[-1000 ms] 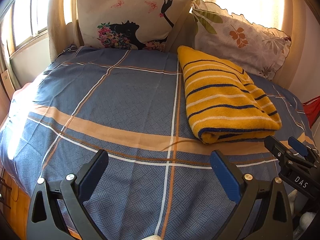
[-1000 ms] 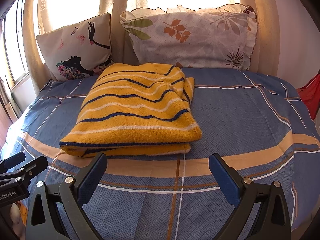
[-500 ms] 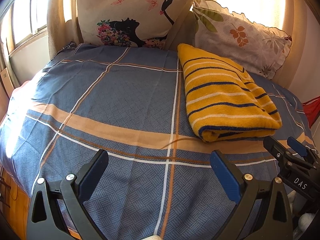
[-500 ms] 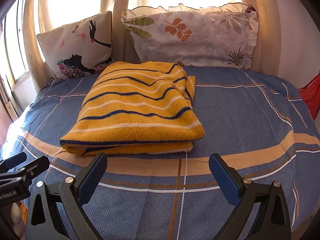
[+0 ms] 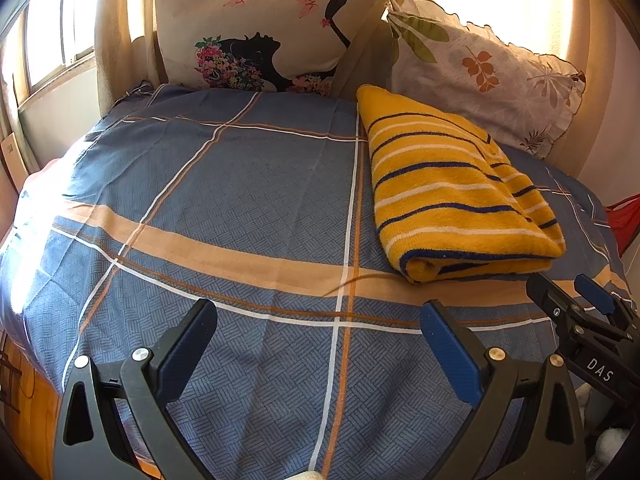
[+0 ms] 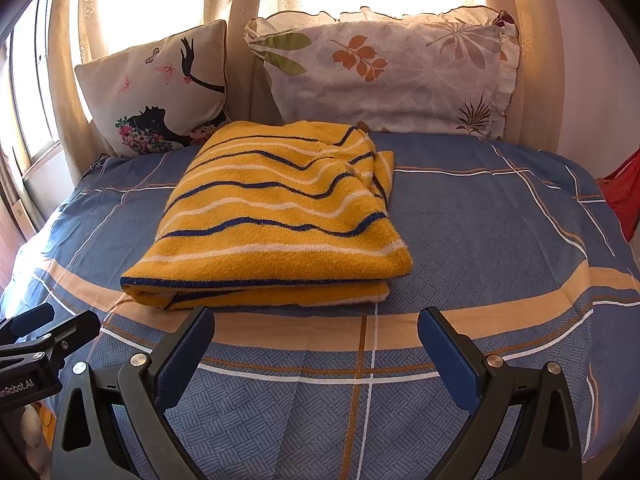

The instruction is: Fold small clothes

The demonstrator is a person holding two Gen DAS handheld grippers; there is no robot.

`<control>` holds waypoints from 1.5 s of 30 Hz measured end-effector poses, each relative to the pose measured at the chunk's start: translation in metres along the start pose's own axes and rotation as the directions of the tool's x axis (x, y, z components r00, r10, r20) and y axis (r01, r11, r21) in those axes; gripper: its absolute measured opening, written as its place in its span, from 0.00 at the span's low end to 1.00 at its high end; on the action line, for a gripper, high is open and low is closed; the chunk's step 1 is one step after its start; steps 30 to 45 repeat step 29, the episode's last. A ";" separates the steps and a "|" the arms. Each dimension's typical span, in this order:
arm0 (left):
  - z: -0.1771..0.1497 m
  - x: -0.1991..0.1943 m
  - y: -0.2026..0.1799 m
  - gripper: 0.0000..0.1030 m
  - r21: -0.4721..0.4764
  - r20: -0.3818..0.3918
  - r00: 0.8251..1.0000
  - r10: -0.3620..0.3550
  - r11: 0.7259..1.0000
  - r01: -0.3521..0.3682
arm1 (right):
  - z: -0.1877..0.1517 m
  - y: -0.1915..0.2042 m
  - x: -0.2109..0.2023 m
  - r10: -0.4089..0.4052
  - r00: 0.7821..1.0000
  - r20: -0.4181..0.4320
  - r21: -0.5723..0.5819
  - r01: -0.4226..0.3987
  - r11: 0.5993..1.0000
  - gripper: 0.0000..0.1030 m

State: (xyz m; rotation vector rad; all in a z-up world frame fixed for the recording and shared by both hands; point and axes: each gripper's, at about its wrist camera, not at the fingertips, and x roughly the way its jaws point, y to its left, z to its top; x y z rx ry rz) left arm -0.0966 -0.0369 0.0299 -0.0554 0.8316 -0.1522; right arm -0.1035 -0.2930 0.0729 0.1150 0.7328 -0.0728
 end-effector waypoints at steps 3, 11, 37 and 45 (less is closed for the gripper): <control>0.000 0.000 0.000 0.98 -0.001 0.000 1.000 0.000 1.000 0.000 | 0.000 0.000 0.000 0.001 1.000 0.000 0.001 -0.001 1.000 1.00; -0.001 0.001 0.001 0.98 -0.003 -0.003 1.000 -0.001 1.000 0.001 | -0.001 0.002 0.003 0.004 1.000 -0.005 -0.005 -0.004 1.000 1.00; 0.002 -0.010 -0.005 0.98 0.027 0.030 1.000 0.002 1.000 -0.003 | 0.007 0.015 0.005 0.006 1.000 -0.001 -0.061 -0.006 0.998 1.00; 0.002 -0.010 -0.005 0.98 0.027 0.030 1.000 0.002 1.000 -0.003 | 0.007 0.015 0.005 0.006 1.000 -0.001 -0.061 -0.006 0.998 1.00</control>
